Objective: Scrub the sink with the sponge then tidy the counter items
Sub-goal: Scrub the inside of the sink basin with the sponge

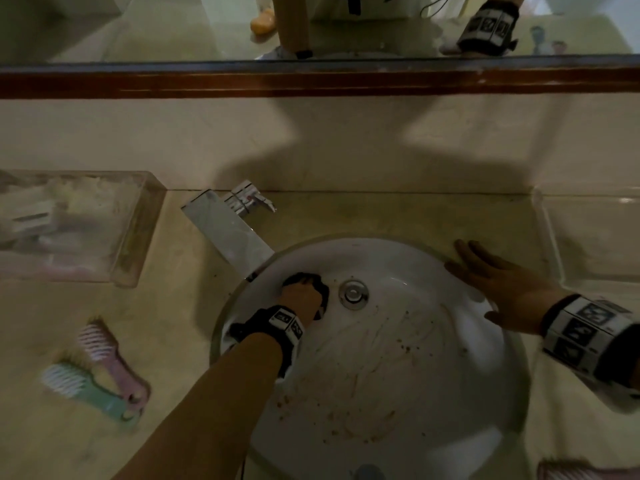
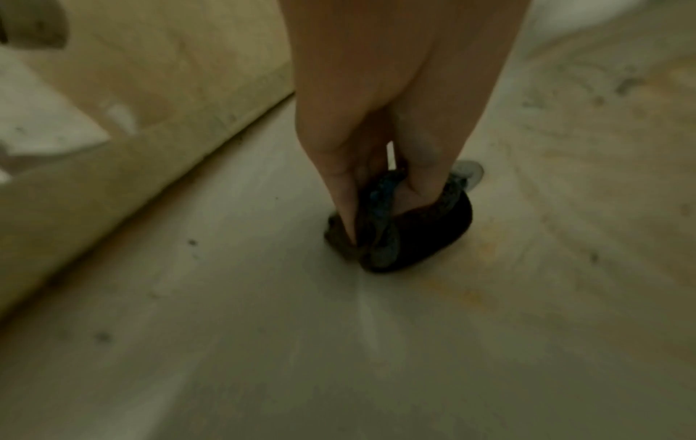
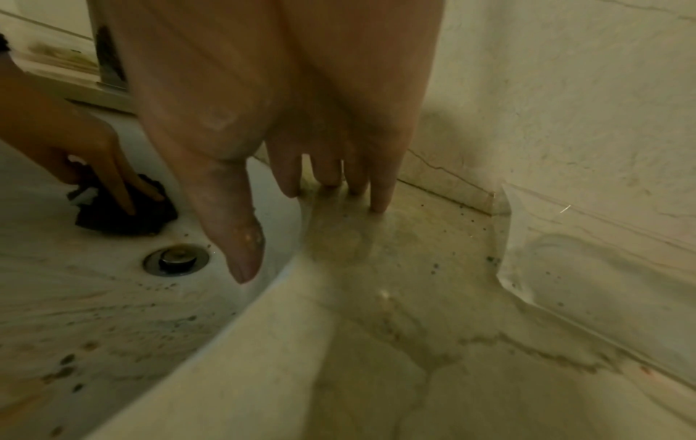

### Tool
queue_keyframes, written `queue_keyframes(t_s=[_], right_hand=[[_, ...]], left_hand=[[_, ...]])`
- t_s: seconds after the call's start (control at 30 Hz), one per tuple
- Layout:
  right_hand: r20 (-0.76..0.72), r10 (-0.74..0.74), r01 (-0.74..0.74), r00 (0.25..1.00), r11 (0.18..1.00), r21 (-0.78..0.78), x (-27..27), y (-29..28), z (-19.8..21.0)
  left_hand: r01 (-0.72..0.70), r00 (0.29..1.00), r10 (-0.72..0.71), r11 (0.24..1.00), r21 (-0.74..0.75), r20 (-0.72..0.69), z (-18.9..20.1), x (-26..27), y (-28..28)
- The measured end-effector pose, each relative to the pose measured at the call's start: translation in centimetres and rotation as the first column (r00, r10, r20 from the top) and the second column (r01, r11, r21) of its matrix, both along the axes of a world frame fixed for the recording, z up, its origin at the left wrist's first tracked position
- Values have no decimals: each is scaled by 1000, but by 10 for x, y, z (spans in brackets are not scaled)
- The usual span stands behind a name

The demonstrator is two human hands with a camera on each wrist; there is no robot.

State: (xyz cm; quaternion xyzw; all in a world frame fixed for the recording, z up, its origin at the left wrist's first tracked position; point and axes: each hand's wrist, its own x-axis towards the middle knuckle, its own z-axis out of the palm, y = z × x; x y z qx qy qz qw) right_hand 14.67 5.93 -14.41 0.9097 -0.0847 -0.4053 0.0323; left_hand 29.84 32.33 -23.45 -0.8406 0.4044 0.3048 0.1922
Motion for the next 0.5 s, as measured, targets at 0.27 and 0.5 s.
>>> queue_keyframes(t_s=[0.27, 0.5], right_hand=[[10, 1, -1, 1000, 1000, -1, -1, 1, -3], [44, -20, 20, 999, 1000, 17, -2, -1, -7]], left_hand=[[-155, 966, 161, 987, 46, -202, 3, -34, 15], [-218, 912, 219, 975, 43, -346, 24, -19, 13]])
